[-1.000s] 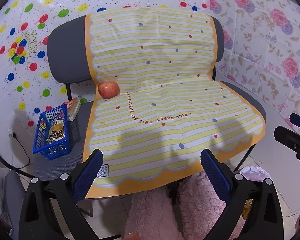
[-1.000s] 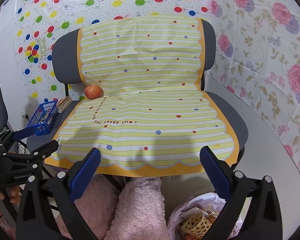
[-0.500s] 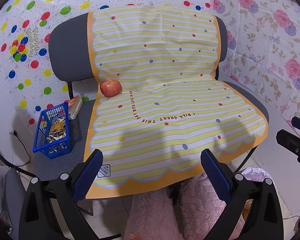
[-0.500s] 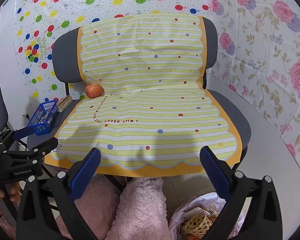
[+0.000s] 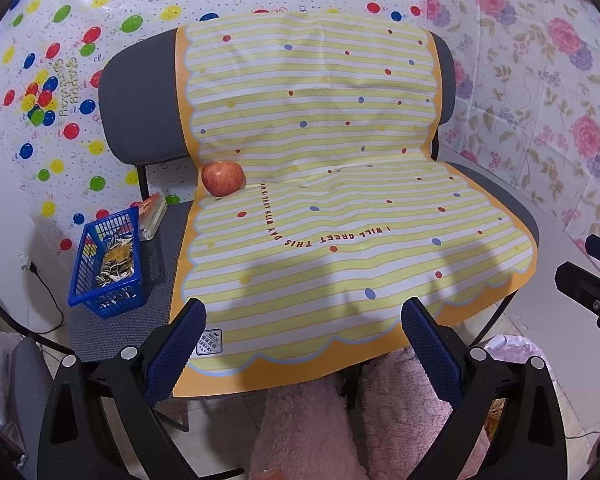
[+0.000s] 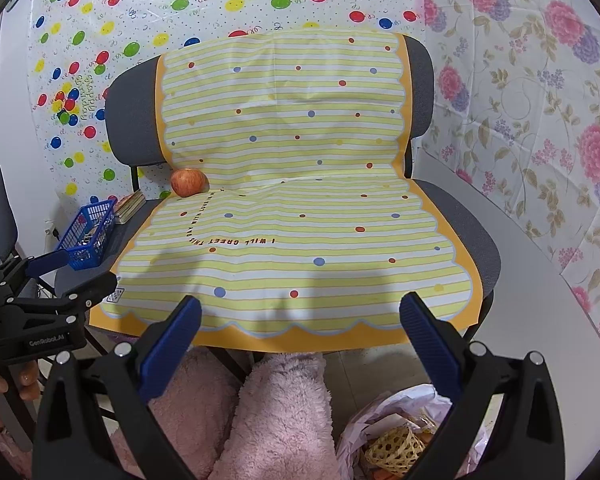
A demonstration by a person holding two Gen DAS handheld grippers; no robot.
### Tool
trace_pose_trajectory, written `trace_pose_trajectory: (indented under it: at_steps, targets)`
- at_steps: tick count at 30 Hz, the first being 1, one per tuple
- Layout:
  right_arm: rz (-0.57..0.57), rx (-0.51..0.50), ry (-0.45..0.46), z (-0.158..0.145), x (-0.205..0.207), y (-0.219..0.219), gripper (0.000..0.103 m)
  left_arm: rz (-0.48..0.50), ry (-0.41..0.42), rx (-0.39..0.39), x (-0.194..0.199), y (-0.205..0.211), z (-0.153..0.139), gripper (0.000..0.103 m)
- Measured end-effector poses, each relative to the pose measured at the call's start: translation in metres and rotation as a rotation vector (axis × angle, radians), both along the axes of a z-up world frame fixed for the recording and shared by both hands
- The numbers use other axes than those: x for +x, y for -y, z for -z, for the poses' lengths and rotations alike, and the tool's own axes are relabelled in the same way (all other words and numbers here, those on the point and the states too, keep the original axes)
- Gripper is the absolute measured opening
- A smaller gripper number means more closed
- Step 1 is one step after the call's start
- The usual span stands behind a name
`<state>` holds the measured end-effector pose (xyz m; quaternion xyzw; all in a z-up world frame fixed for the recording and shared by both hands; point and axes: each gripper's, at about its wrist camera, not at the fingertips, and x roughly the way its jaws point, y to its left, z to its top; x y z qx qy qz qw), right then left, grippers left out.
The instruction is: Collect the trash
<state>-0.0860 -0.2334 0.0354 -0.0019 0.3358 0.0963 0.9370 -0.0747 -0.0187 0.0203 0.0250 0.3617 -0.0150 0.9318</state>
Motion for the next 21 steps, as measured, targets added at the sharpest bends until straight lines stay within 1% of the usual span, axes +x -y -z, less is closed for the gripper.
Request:
trace_pose_trajectory:
  at_steps: [21]
  targets:
    - [0.009,0.005,-0.001,0.0018,-0.0038,0.0035,0.097,-0.003,-0.001,-0.002,-0.0004,0.0012,-0.0010,0.097]
